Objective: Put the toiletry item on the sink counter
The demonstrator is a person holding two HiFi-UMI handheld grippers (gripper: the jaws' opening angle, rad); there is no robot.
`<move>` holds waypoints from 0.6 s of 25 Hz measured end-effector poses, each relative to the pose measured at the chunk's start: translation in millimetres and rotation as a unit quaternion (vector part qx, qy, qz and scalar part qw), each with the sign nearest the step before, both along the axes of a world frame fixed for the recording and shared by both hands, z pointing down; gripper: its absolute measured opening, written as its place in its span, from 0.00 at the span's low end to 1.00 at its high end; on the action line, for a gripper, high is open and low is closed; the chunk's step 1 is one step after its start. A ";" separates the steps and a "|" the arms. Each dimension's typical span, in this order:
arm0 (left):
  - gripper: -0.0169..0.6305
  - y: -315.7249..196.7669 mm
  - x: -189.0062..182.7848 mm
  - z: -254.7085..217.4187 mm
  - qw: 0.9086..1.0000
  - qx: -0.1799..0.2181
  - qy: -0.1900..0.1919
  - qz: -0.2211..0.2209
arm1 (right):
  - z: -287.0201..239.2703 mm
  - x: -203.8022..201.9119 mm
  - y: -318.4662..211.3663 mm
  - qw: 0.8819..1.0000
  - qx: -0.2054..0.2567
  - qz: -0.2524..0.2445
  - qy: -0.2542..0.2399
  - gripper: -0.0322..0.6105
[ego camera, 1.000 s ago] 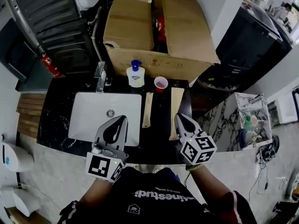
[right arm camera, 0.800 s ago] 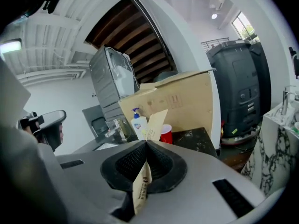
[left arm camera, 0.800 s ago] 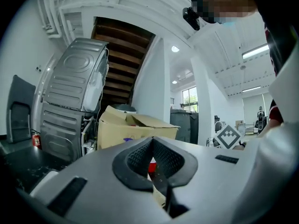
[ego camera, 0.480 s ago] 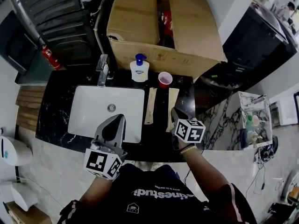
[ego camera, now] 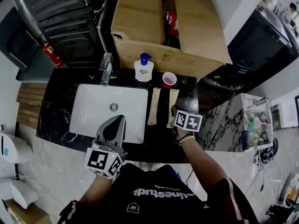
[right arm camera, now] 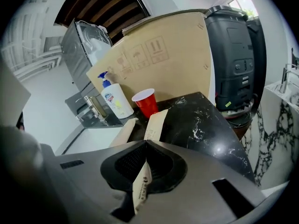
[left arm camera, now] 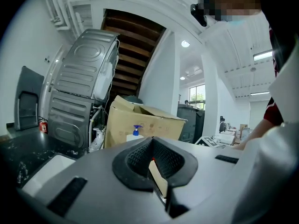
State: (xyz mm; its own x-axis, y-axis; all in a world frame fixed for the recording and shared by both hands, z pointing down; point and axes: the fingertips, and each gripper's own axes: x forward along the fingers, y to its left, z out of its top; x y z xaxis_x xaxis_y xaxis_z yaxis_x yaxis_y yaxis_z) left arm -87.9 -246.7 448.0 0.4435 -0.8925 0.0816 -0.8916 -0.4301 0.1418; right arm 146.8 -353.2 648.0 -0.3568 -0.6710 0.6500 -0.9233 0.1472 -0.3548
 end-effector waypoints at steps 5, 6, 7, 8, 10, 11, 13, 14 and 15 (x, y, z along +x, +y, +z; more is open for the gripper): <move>0.05 -1.4 -5.1 9.0 1.000 -0.012 0.008 -0.002 | 7.7 -2.1 -0.8 1.000 -0.009 -0.001 0.001 0.11; 0.05 -1.8 -5.4 9.3 1.000 -0.012 0.008 -0.001 | 8.1 -2.5 -1.2 1.000 -0.010 -0.002 0.000 0.11; 0.05 -2.4 -5.8 9.7 1.000 -0.012 0.009 -0.001 | 8.5 -2.8 -1.5 1.000 -0.010 -0.001 -0.001 0.11; 0.05 -3.0 -6.5 10.1 1.000 -0.012 0.009 -0.001 | 9.0 -3.1 -1.9 1.000 -0.011 0.001 -0.003 0.11; 0.05 -3.8 -8.1 10.5 1.000 -0.012 0.008 -0.001 | 10.5 -3.9 -2.6 1.000 -0.014 0.003 -0.006 0.11; 0.05 -4.0 -8.2 10.4 1.000 -0.012 0.008 -0.001 | 11.2 -4.3 -2.8 1.000 -0.015 0.002 -0.005 0.11; 0.05 -4.1 -7.8 9.0 1.000 -0.011 0.010 -0.001 | 11.9 -4.8 -3.0 1.000 -0.018 0.000 -0.003 0.11; 0.05 -4.1 -7.8 8.1 1.000 -0.010 0.011 -0.003 | 12.0 -5.4 -3.2 1.000 -0.020 -0.001 -0.004 0.11; 0.05 -4.0 -7.7 7.2 1.000 -0.010 0.011 -0.005 | 12.1 -6.0 -3.4 1.000 -0.021 -0.001 -0.006 0.11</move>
